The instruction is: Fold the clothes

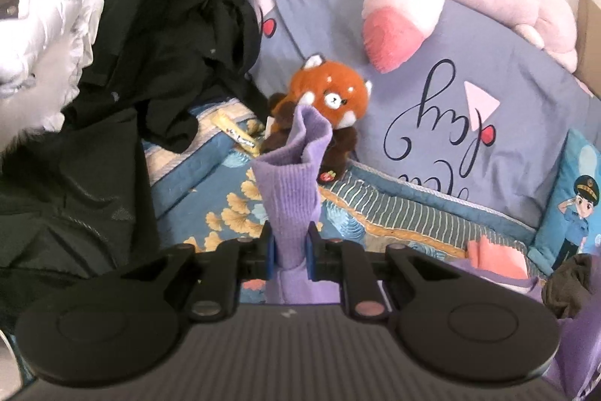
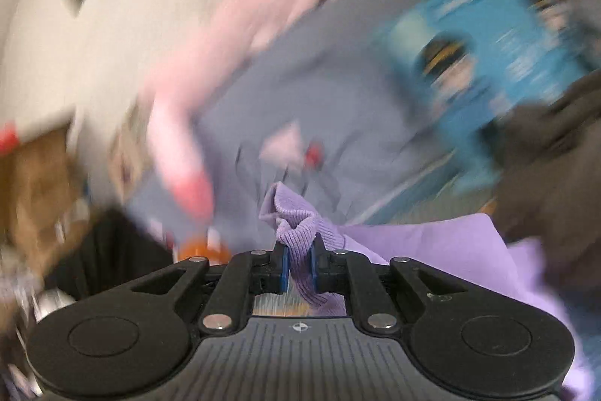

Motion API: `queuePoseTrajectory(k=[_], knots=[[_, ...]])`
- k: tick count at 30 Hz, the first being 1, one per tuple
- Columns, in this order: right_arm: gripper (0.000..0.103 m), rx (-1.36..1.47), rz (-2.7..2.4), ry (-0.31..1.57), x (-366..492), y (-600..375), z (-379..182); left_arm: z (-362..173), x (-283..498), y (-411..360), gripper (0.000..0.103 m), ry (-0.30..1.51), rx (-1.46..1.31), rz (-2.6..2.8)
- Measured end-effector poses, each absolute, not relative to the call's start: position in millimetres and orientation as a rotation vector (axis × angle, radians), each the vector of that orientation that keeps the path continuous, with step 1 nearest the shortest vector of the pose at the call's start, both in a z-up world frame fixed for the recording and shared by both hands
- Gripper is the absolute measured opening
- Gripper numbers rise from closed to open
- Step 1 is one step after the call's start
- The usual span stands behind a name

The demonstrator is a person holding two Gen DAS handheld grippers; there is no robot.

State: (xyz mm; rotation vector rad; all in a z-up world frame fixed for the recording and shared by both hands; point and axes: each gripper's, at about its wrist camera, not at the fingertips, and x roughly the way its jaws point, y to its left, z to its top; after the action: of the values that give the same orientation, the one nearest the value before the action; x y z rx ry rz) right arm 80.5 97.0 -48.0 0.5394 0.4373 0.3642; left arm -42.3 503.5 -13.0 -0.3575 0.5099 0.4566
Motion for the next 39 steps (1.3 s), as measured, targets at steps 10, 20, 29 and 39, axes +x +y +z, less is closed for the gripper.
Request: queuePoseTrajectory(k=[10, 20, 29, 39], knots=[[0.010, 0.211, 0.319, 0.786, 97, 218, -151, -2, -42, 462, 0.016, 0.628, -0.044, 0.382], [0.012, -0.046, 0.345, 0.965, 112, 249, -158, 2, -33, 420, 0.016, 0.642, 0.033, 0.350], [0.027, -0.125, 0.381, 1.040, 119, 259, -156, 20, -30, 372, 0.016, 0.627, 0.115, 0.305], [0.027, -0.027, 0.419, 1.015, 101, 241, -146, 29, -17, 317, 0.017, 0.626, 0.177, 0.237]])
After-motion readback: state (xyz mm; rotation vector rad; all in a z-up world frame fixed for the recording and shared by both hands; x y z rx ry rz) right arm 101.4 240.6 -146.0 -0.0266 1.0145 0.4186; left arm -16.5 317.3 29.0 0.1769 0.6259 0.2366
